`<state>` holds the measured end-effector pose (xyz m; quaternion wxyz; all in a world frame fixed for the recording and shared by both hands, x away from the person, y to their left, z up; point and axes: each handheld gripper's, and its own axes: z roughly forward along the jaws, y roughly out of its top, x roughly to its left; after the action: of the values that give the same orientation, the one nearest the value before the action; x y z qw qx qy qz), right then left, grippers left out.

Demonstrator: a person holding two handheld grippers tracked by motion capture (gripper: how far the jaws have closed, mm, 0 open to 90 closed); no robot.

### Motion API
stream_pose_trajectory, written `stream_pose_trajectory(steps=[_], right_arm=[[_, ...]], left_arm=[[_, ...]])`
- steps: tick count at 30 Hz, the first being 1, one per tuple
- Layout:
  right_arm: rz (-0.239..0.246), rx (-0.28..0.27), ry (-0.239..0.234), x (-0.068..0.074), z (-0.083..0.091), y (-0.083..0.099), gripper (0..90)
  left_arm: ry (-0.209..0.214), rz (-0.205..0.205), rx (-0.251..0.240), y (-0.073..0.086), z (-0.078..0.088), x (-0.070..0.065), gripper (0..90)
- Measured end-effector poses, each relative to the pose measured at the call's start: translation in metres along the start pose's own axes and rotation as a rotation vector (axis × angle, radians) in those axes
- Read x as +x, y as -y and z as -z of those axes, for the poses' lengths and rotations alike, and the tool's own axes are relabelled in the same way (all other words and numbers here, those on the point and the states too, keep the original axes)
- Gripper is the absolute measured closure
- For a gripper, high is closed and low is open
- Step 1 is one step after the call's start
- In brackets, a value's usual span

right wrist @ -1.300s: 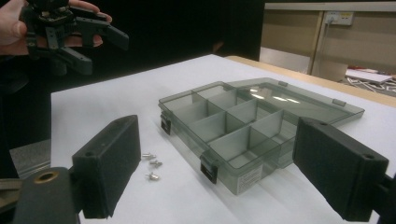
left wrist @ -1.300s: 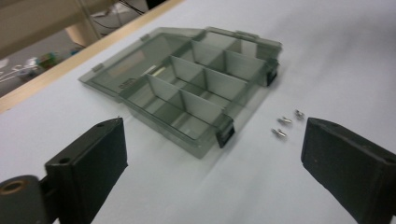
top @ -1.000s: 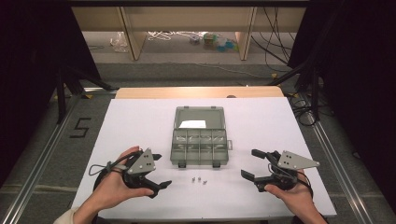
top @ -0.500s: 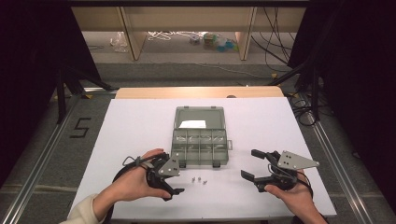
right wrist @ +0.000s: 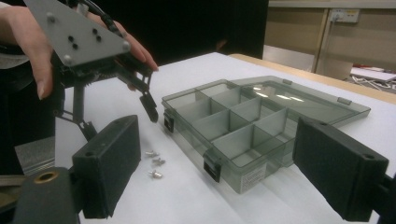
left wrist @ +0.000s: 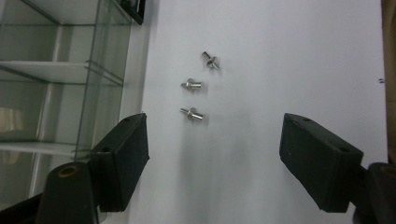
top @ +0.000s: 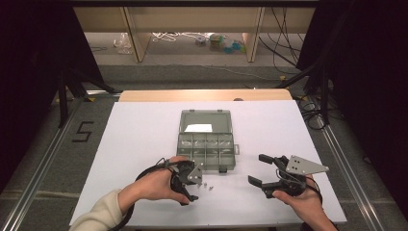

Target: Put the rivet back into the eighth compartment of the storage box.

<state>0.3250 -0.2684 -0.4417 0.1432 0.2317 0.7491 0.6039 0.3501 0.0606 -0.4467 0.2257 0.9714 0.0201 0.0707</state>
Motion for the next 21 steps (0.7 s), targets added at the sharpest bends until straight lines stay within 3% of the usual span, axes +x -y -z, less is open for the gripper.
stream_pose_trajectory(steps=[10,21], right_arm=[[0.002,-0.019,-0.003,0.000,-0.001,0.000,16.3],[0.004,-0.003,-0.003,0.000,0.000,0.000,16.3]], left_arm=[[0.038,-0.012,0.019,-0.008,-0.012,0.003,25.8],[0.074,-0.021,0.030,-0.015,-0.021,0.012,30.8]])
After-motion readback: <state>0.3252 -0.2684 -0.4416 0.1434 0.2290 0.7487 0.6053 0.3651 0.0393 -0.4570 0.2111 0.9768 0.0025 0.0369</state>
